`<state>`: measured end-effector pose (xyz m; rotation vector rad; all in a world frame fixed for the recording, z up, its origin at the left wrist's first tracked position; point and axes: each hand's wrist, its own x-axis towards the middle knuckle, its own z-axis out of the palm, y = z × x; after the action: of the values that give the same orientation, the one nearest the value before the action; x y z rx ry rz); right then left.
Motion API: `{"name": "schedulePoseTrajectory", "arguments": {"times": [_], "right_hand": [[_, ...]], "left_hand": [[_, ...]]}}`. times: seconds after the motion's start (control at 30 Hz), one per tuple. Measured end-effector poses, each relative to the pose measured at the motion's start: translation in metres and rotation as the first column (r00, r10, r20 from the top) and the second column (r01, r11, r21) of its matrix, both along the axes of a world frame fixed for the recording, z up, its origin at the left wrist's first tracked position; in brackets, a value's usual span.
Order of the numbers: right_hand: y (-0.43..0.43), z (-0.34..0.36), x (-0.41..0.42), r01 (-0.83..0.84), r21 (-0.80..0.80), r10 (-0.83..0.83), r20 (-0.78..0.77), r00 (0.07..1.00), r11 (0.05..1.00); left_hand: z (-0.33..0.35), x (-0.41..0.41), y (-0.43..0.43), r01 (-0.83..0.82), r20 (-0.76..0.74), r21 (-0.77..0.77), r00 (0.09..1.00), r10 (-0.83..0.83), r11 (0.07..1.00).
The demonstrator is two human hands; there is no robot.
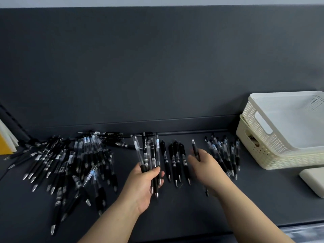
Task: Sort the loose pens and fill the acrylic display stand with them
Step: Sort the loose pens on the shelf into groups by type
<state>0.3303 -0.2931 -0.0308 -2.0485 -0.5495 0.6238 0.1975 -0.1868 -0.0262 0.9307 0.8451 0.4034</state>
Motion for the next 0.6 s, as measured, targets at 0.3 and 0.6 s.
{"name": "schedulePoseTrajectory", "arguments": {"times": [0.3,0.6], "right_hand": [[0.012,0.011,0.010,0.281,0.420,0.024,-0.590,0.807,0.863],[0.008,0.019,0.015,0.337,0.530,0.047,-0.584,0.810,0.778]], "left_hand": [[-0.001,0.000,0.003,-0.017,0.012,-0.032,1.000,0.017,0.999],[0.000,-0.002,0.005,-0.017,0.037,-0.067,0.999,0.020,0.998]]}}
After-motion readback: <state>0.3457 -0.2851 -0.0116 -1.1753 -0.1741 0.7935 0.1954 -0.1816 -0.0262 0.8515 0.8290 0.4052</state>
